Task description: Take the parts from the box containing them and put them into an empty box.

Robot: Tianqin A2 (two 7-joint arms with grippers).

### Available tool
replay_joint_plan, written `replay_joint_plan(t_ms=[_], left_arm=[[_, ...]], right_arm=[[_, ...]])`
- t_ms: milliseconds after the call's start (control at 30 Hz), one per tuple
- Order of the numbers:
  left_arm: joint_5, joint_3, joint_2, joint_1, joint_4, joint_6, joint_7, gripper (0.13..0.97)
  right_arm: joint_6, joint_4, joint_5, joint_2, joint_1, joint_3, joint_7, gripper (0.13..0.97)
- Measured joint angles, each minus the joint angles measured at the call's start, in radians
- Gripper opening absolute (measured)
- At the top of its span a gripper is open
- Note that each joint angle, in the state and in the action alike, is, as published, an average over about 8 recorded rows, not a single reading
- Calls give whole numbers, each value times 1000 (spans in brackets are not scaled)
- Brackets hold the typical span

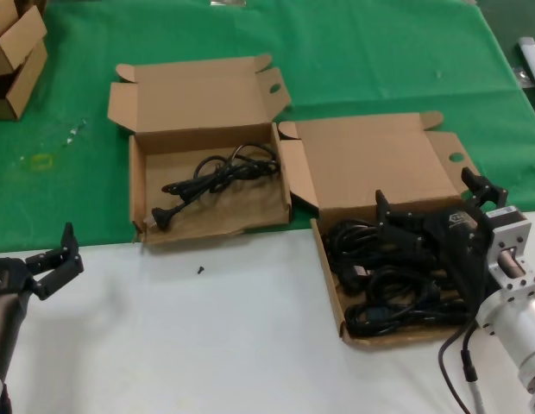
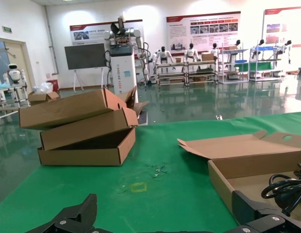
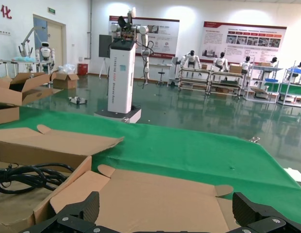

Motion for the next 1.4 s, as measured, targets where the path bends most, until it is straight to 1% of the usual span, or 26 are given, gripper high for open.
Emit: replay_joint_plan(t_ms=[1400], left_arm=[[0, 0, 0, 0, 0, 0, 0, 966]], right_arm=[[0, 0, 0, 0, 0, 0, 0, 966]])
